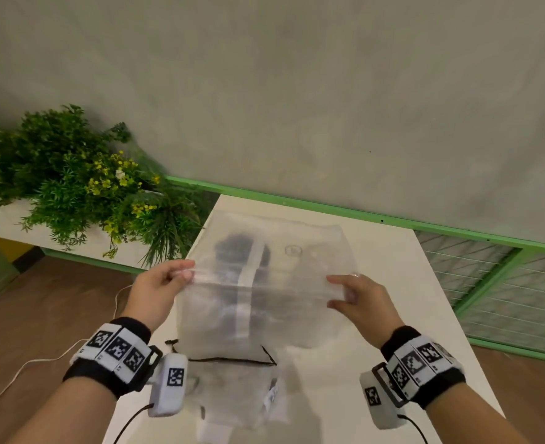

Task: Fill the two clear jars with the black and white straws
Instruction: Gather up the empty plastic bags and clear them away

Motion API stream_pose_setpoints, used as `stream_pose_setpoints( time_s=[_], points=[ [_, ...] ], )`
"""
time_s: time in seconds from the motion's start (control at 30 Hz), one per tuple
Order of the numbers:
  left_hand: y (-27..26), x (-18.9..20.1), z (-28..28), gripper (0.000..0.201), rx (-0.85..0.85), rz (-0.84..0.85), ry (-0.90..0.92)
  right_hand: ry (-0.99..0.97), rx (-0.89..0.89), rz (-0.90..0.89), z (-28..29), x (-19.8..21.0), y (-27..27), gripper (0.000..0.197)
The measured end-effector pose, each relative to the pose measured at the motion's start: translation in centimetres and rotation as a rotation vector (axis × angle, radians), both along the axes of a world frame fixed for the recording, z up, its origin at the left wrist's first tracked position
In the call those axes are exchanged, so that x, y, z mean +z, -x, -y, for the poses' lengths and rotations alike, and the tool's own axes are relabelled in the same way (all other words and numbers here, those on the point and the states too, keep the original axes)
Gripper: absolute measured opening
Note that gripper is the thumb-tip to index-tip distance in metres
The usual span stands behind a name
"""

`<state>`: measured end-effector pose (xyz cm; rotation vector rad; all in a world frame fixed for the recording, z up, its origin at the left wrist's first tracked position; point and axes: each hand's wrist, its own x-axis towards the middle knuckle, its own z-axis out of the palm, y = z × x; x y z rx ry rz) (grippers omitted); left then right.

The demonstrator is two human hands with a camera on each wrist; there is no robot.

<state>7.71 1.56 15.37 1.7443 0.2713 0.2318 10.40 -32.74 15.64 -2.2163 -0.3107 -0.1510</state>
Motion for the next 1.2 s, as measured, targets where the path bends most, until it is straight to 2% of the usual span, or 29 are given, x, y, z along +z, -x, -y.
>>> stream_pose_setpoints(
  time_s=[0.03,0.1,0.2,0.23,0.3,0.37,0.43,0.47,0.53,0.57,0.63,0.67,0.73,0.77,0.83,0.87,0.93,0.97,1.03,1.13,1.2],
  points=[
    [0.0,0.2,-0.1,0.022,0.019,0.024,-0.071,-0.055,-0.011,0.045,0.0,0.2,-0.1,0.046],
    [0.0,1.2,0.2,0.023,0.05,0.067,-0.38,-0.042,-0.032,0.135,0.0,0.9,-0.4,0.031],
    [-0.3,3.4,1.7,0.073,-0.108,0.086,-0.974,0.037,-0.077,0.264,-0.4,3.3,-0.2,0.01],
    [-0.5,4.0,2.6,0.07,-0.183,0.109,-1.102,0.059,-0.076,0.334,-0.6,4.4,0.2,0.01],
    [-0.8,5.3,4.1,0.037,-0.223,0.134,-1.165,0.165,-0.047,0.482,-0.9,6.2,1.2,0.017],
    [-1.0,6.1,4.9,0.02,-0.119,0.175,-1.008,0.331,0.026,0.526,-0.6,7.6,2.2,0.03],
    [-1.0,6.4,5.5,0.019,-0.051,0.239,-0.828,0.404,0.15,0.406,-0.1,8.8,3.1,0.047],
    [-0.9,6.5,5.9,0.021,-0.068,0.252,-0.715,0.359,0.21,0.304,0.1,9.0,3.5,0.051],
    [-0.2,7.0,7.0,0.025,-0.178,0.224,-0.403,0.24,0.246,0.171,-0.2,8.6,3.7,0.042],
    [0.3,7.3,7.9,0.026,-0.248,0.179,-0.227,0.243,0.217,0.163,-0.6,8.2,3.8,0.052],
    [1.3,7.6,9.9,0.024,-0.389,0.044,0.174,0.308,0.159,0.149,-1.7,7.0,3.3,0.088],
    [1.6,7.6,10.8,0.026,-0.44,-0.05,0.367,0.321,0.144,0.131,-2.4,6.4,3.0,0.099],
    [2.3,7.4,12.2,0.035,-0.522,-0.18,0.632,0.265,0.153,0.106,-3.8,5.1,2.7,0.106],
    [2.5,7.1,12.8,0.046,-0.561,-0.185,0.661,0.218,0.151,0.106,-4.5,4.6,2.7,0.105],
    [2.6,6.4,13.6,0.065,-0.57,-0.13,0.595,0.174,0.12,0.166,-5.7,3.8,2.8,0.099],
    [2.6,6.3,13.7,0.063,-0.533,-0.096,0.564,0.195,0.085,0.214,-6.0,3.4,2.8,0.099],
    [2.4,6.5,13.5,0.043,-0.468,-0.075,0.598,0.262,0.01,0.257,-5.9,3.1,2.7,0.108],
    [2.3,6.7,13.3,0.034,-0.474,-0.083,0.643,0.254,-0.019,0.224,-5.8,3.0,2.6,0.114],
    [2.2,6.9,13.0,0.031,-0.526,-0.083,0.665,0.176,-0.029,0.114,-5.6,3.1,2.3,0.112],
    [1.9,6.7,12.2,0.024,-0.517,-0.013,0.5,0.126,-0.031,-0.019,-5.3,3.3,2.1,0.072],
    [1.6,6.7,11.5,0.016,-0.443,0.111,0.249,0.21,-0.027,-0.041,-4.9,3.9,2.2,0.049]
  ],
)
